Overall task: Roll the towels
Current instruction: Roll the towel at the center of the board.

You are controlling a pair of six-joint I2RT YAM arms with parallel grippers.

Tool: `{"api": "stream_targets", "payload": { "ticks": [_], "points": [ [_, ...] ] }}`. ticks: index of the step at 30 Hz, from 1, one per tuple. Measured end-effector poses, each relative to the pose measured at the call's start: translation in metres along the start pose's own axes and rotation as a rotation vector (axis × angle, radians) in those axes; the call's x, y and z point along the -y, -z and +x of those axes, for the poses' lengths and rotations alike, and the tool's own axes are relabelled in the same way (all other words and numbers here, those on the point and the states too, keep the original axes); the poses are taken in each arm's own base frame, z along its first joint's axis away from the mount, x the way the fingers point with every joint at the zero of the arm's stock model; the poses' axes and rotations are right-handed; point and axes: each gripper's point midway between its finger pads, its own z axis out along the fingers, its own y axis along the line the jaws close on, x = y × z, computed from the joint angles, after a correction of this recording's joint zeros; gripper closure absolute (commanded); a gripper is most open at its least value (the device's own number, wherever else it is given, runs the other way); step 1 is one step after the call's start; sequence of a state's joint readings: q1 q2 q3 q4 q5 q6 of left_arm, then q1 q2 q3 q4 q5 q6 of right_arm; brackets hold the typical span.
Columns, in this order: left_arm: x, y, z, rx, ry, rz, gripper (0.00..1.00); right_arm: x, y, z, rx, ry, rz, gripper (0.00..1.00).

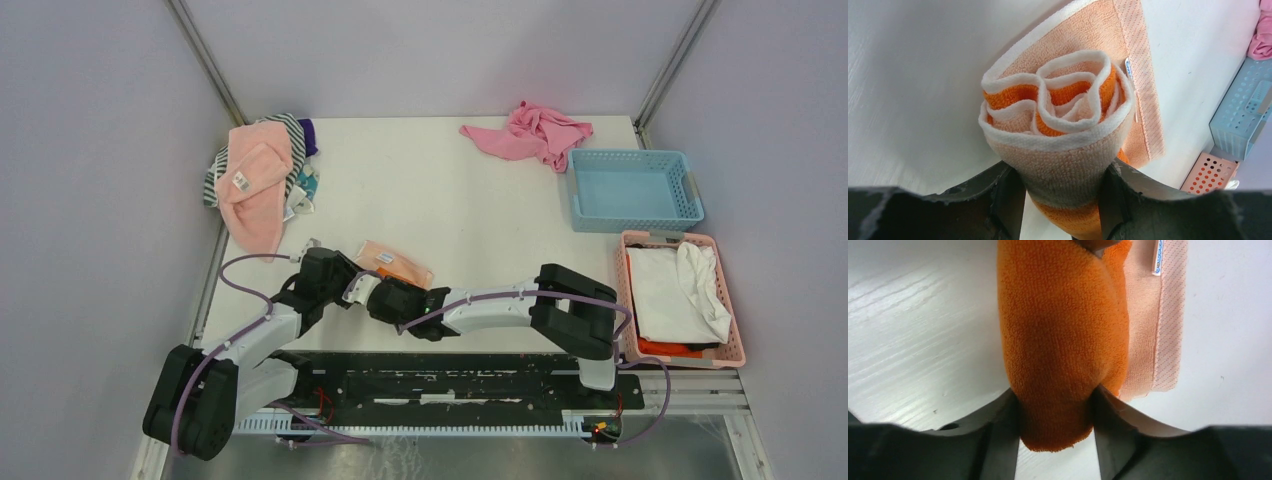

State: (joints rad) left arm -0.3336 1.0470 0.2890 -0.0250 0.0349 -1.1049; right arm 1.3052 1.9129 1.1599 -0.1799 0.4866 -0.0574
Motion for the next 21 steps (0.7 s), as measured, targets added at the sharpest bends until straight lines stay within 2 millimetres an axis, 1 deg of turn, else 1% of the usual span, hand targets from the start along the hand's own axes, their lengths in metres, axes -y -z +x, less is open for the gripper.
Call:
{"api": "stream_targets", "payload": {
  "ticks": [1, 3, 6, 9, 11, 15, 18, 21],
  "points": [
    [0.001, -0.001, -0.001, 0.002, 0.002, 0.001, 0.44, 0.003, -0.002, 0.0, 0.001, -0.009, -0.009, 0.65],
    [0.002, -0.003, -0.005, 0.007, 0.006, -0.002, 0.43, 0.008, -0.006, -0.003, 0.002, -0.031, -0.038, 0.82],
    [0.007, -0.006, -0.009, -0.001, -0.004, -0.004, 0.41, 0.01, -0.006, -0.006, 0.005, -0.062, -0.096, 0.97],
    [0.013, -0.008, -0.008, -0.026, -0.03, 0.001, 0.37, 0.009, -0.002, -0.007, 0.014, -0.126, -0.184, 0.99],
    [0.018, -0.01, -0.006, -0.053, -0.04, 0.009, 0.34, 0.008, 0.003, -0.005, 0.013, -0.193, -0.25, 0.99],
    [0.025, -0.009, 0.004, -0.11, -0.074, 0.027, 0.21, 0.001, 0.014, 0.0, 0.0, -0.323, -0.369, 0.99],
    [0.024, 0.0, 0.008, -0.125, -0.083, 0.026, 0.14, -0.005, 0.025, 0.004, -0.009, -0.445, -0.485, 0.99],
    [0.03, 0.014, 0.003, -0.095, -0.087, 0.052, 0.12, -0.008, 0.03, 0.005, -0.023, -0.564, -0.593, 0.99]
  ]
}}
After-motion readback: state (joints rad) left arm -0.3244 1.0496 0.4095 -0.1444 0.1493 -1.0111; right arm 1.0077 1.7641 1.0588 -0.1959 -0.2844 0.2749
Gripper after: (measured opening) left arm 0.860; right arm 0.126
